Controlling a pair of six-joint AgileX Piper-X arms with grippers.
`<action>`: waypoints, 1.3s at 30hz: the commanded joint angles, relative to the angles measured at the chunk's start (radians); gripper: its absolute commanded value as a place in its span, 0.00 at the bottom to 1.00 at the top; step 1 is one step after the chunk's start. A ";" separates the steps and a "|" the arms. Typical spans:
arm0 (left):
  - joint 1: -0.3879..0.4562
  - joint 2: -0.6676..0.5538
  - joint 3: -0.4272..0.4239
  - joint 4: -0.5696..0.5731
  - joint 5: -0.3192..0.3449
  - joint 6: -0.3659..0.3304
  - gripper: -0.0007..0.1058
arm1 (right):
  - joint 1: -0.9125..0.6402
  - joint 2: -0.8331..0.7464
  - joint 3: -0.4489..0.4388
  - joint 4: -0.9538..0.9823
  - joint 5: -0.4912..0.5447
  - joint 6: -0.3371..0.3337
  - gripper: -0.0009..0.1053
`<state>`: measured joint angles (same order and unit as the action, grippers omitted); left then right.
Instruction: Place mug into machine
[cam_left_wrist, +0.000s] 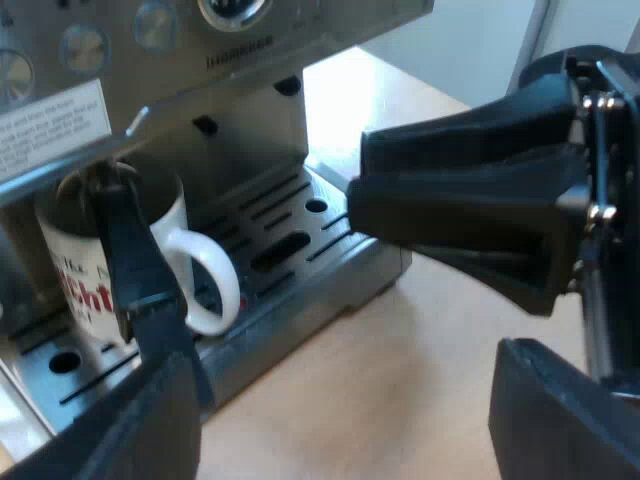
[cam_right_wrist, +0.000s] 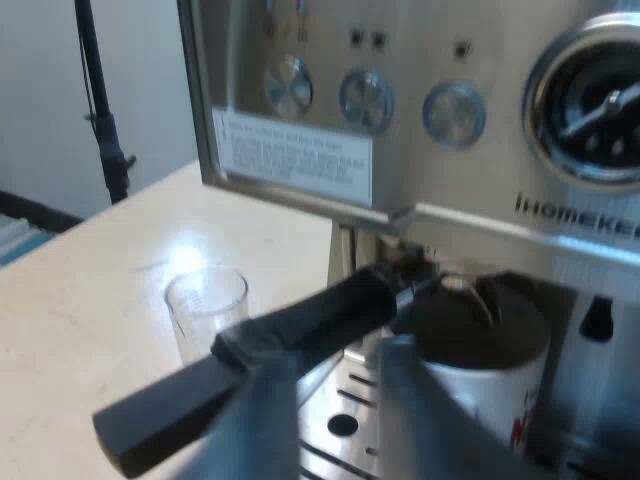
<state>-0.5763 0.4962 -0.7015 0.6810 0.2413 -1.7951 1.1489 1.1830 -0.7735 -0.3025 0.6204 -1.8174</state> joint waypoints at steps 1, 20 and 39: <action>-0.003 -0.002 -0.002 -0.030 0.002 -0.001 0.64 | 0.002 -0.025 -0.002 0.012 0.004 -0.012 0.01; -0.003 -0.002 -0.043 -0.037 -0.068 0.021 0.75 | -0.017 -0.050 -0.186 0.389 -0.148 0.075 0.01; -0.003 -0.002 -0.084 -0.128 -0.199 0.025 0.75 | -0.029 -0.047 -0.192 0.365 -0.153 0.087 0.01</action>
<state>-0.5763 0.4962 -0.7795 0.5879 0.0678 -1.7694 1.1269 1.1429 -0.9557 0.0793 0.4673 -1.7301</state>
